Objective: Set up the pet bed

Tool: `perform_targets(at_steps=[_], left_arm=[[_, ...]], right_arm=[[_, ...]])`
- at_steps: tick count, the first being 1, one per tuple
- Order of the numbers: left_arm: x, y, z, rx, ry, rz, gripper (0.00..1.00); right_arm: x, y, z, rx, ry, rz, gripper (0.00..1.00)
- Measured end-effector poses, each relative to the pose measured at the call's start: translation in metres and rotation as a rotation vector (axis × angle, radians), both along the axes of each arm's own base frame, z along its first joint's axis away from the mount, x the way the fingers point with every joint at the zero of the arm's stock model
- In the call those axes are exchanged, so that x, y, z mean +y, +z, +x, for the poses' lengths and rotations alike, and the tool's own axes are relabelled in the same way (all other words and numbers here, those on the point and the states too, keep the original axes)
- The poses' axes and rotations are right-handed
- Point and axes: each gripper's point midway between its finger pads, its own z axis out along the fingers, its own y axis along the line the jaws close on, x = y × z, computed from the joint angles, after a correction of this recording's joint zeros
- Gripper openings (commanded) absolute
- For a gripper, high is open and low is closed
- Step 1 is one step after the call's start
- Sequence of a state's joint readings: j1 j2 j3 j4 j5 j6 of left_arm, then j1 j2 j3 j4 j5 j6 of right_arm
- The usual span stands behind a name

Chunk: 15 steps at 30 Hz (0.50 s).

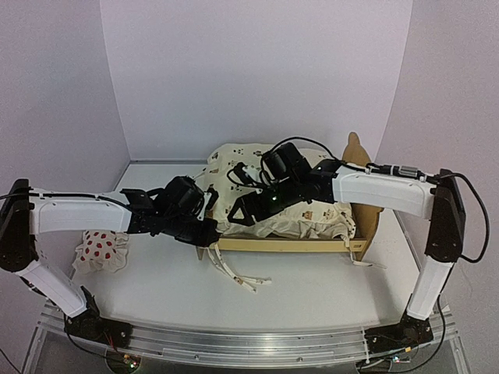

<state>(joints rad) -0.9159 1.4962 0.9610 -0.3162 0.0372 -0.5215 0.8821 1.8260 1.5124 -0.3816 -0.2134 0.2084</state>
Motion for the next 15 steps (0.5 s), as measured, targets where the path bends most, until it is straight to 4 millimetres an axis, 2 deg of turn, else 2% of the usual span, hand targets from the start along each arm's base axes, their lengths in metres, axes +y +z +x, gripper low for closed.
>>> perform_targets(at_steps=[6, 11, 15], left_arm=[[0.004, 0.037, 0.016, -0.065, 0.048, 0.046, 0.0], [0.01, 0.066, 0.027, -0.125, 0.078, 0.085, 0.0], [0.008, 0.1, 0.038, -0.19, 0.093, 0.073, 0.0]], right_arm=[[0.018, -0.01, 0.001, -0.01, 0.032, -0.013, 0.72], [0.022, -0.015, 0.01, -0.03, 0.013, -0.022, 0.66], [0.022, -0.023, 0.016, -0.043, -0.005, -0.042, 0.61]])
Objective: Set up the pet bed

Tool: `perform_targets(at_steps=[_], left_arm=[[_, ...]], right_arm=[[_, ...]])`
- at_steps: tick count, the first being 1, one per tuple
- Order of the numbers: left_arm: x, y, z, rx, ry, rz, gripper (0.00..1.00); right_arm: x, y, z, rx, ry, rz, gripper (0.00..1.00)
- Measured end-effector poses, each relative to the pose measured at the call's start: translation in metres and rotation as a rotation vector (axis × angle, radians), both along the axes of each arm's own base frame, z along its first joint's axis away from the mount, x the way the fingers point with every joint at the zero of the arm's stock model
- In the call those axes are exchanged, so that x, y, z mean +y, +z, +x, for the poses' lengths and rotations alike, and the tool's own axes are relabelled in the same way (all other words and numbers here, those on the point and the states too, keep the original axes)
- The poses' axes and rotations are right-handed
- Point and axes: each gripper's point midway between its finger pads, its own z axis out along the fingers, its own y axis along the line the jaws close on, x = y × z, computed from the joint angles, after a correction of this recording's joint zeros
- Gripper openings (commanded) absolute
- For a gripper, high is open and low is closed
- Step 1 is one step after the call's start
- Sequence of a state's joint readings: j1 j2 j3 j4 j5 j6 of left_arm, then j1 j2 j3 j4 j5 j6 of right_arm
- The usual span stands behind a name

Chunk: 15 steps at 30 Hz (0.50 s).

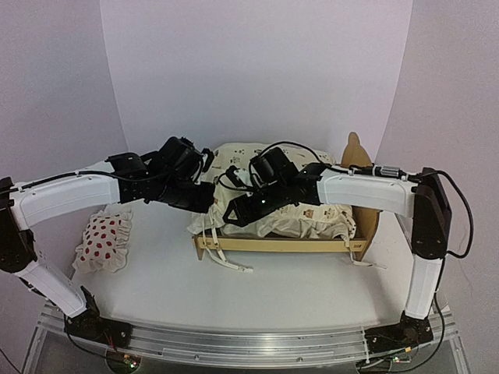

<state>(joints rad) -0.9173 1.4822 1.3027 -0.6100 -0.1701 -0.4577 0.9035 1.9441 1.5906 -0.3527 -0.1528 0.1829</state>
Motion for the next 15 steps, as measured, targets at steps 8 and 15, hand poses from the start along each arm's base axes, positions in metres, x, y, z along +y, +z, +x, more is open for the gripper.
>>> perform_targets(at_steps=[8, 15], left_arm=[[-0.009, 0.043, 0.013, -0.085, 0.002, -0.038, 0.0], [-0.013, 0.03, 0.016, -0.07, -0.004, -0.01, 0.0]], right_arm=[[0.013, 0.001, -0.009, 0.007, 0.072, 0.095, 0.63], [0.017, 0.001, -0.013, -0.016, 0.085, 0.189, 0.6]])
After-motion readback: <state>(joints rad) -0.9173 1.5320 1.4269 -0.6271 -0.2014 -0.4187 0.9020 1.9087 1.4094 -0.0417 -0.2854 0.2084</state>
